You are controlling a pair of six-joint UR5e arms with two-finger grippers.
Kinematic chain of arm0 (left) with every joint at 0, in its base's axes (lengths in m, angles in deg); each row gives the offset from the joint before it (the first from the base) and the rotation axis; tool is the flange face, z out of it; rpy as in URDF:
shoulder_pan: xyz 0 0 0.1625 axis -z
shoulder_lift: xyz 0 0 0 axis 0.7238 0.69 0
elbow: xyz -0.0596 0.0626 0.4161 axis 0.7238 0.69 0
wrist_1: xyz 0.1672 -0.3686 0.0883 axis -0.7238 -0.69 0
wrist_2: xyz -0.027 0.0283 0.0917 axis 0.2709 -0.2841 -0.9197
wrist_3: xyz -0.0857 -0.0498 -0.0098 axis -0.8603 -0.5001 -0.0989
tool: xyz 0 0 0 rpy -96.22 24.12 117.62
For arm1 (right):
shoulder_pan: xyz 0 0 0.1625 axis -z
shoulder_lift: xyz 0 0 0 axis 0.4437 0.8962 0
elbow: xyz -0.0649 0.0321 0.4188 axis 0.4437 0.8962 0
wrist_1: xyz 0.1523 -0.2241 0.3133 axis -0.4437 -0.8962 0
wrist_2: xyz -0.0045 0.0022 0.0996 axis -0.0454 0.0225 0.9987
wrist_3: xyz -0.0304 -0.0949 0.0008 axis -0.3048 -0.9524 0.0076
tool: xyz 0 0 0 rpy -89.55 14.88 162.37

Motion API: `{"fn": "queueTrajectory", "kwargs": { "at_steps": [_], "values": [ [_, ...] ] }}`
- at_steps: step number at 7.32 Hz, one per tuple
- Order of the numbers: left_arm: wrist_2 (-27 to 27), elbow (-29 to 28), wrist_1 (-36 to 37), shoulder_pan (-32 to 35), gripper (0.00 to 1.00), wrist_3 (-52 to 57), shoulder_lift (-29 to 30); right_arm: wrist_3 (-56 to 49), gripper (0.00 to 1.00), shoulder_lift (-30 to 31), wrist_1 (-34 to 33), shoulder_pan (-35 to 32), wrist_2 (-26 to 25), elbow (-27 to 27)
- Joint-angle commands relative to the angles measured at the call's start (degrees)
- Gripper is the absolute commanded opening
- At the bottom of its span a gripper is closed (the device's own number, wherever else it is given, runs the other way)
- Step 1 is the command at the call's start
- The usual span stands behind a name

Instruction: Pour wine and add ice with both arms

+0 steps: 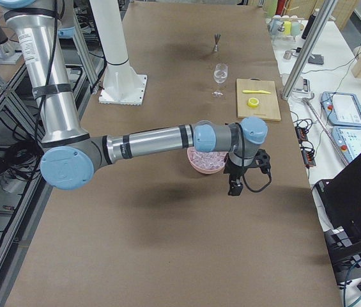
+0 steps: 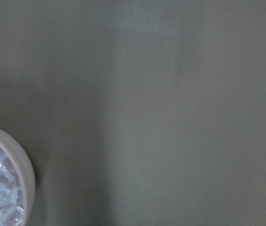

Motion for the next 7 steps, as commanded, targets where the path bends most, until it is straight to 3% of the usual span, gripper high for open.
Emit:
{"fn": "queueTrajectory", "kwargs": {
  "at_steps": [1,2,7],
  "values": [
    [1.2,-0.5,-0.7,0.2,0.98,0.1,-2.1,-0.2,1.00,3.8,3.8,-2.2,0.4,0.3],
    [1.6,0.0,-0.9,0.2,0.98,0.2,-4.7,2.0,1.00,3.9,4.0,-2.2,1.2,0.3],
    [2.2,0.7,-0.6,0.3,0.98,-0.2,-4.8,2.5,1.00,4.3,3.9,-4.9,2.4,0.2]
  ]
}}
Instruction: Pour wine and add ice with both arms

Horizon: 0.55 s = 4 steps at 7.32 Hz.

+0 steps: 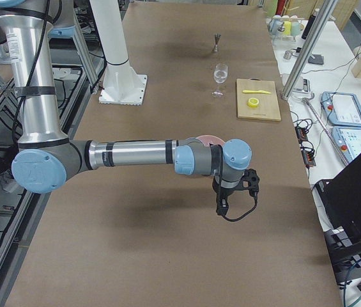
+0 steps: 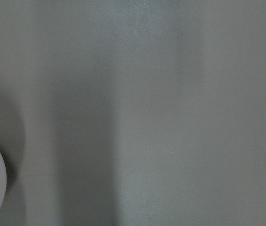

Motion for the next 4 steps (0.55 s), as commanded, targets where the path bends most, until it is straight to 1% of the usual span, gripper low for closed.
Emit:
{"fn": "queueTrajectory", "kwargs": {
  "at_steps": [1,4],
  "values": [
    [0.5,0.5,0.1,0.0,0.98,0.0,0.2,0.9,1.00,-0.1,0.0,-1.6,-0.3,0.1],
    [0.6,0.5,0.2,0.0,0.98,0.0,0.1,0.9,1.00,-0.1,0.0,-1.9,-0.1,0.1]
  ]
}}
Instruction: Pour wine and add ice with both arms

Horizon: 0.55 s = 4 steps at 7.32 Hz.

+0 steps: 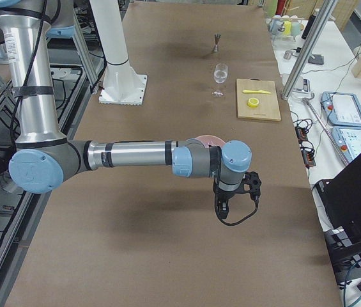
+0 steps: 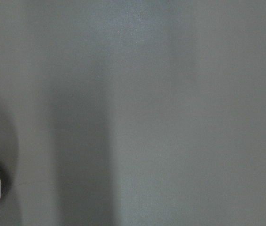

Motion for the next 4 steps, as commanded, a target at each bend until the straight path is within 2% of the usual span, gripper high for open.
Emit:
{"fn": "queueTrajectory", "kwargs": {
  "at_steps": [1,4],
  "values": [
    [0.1,0.0,0.1,0.0,0.98,0.0,0.0,0.0,1.00,0.0,0.0,-0.1,0.4,-0.2],
    [0.1,-0.1,0.1,0.0,0.98,0.1,-0.1,0.0,1.00,0.2,0.0,-0.1,0.7,-0.3]
  ]
}}
